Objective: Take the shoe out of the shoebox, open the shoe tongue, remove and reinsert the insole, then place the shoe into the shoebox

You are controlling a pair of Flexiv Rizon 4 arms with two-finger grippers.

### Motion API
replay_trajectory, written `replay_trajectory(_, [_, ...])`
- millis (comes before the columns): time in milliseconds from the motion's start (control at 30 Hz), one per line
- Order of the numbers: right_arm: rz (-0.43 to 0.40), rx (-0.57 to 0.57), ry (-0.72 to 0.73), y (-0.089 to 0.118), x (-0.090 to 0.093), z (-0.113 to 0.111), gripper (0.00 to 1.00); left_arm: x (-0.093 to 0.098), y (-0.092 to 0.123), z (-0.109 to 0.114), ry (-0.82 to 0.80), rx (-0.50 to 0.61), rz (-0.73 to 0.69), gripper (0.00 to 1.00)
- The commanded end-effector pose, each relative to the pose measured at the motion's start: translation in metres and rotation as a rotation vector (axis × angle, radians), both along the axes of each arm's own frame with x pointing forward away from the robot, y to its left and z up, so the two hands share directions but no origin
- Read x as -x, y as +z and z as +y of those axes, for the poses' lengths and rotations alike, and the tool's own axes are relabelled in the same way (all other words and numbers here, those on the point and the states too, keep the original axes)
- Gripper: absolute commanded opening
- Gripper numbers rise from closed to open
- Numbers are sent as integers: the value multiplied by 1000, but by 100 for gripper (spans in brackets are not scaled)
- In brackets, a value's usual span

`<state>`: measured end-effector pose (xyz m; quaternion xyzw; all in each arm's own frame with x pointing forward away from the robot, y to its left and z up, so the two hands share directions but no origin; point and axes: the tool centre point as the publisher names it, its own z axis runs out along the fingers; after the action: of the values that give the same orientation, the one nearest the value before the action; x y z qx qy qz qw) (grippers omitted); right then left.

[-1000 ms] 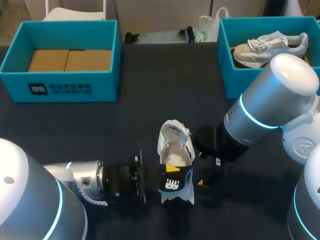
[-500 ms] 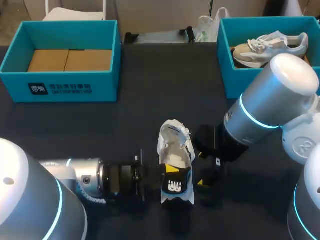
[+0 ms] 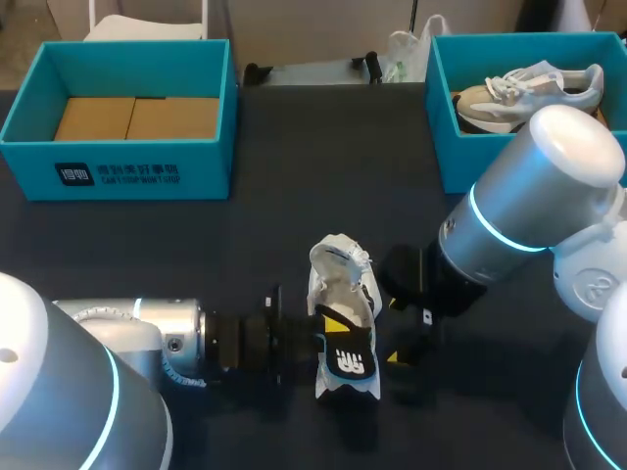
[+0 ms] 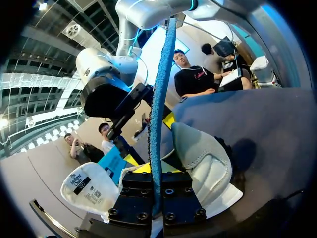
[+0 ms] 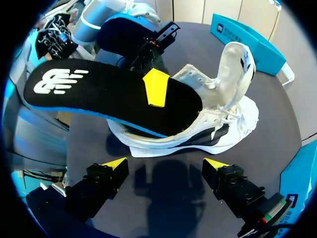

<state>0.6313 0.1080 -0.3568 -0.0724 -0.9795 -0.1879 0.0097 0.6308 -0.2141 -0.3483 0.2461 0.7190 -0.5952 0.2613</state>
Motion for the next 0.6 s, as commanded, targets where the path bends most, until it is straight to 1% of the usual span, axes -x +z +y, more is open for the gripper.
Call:
replay_trajectory(33, [-3, 1, -2, -1, 1, 1, 100, -1, -6, -6, 20, -29, -9, 0])
replay_trajectory(200, [-3, 1, -2, -1, 1, 1, 100, 5, -2, 0, 26, -17, -3, 0])
replay_trajectory(300, [-3, 1, -2, -1, 1, 1, 100, 7, 2, 3, 29, 9, 6, 0])
replay_trajectory(400, [-3, 1, -2, -1, 1, 1, 100, 8, 6, 5, 18, 38, 16, 0])
replay_trajectory(500, [-3, 1, -2, -1, 1, 1, 100, 10, 9, 4, 14, 42, 11, 0])
replay_trajectory(567, [-3, 1, -2, -1, 1, 1, 100, 10, 11, 3, 8, 44, 6, 5])
replay_trajectory(600, [-3, 1, -2, -1, 1, 1, 100, 11, 13, 3, 7, 45, 5, 5])
